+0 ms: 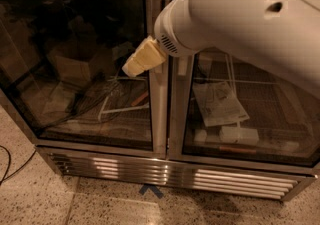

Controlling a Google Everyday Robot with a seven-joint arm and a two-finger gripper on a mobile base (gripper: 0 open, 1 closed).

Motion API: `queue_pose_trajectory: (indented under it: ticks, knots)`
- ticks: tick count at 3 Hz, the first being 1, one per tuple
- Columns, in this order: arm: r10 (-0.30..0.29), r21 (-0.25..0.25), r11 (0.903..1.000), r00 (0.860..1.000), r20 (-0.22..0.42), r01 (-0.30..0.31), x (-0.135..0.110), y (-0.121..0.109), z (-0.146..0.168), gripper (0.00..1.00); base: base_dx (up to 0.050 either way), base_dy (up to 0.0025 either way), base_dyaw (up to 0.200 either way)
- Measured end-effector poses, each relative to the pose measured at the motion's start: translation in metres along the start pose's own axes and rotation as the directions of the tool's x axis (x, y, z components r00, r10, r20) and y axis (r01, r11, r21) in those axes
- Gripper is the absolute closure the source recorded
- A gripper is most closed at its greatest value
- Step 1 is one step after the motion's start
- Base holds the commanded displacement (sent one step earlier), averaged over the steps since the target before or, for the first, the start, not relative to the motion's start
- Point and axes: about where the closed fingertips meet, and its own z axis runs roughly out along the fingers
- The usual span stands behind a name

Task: Place blue chip bag into bottom drawer

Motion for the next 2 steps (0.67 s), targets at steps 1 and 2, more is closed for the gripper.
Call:
queue_pose_trajectory:
  ticks: [1, 2]
  knots:
    - [0.000, 0.000, 1.0000, 1.000, 0.000, 0.000, -0.0019, 0.0045, -0.0007, 0.00, 0.000, 0.00000, 0.000]
    - [0.007, 0.019, 0.9998, 1.000, 0.002, -0.007, -0.0071, 0.0065, -0.0095, 0.00, 0.000, 0.00000, 0.000]
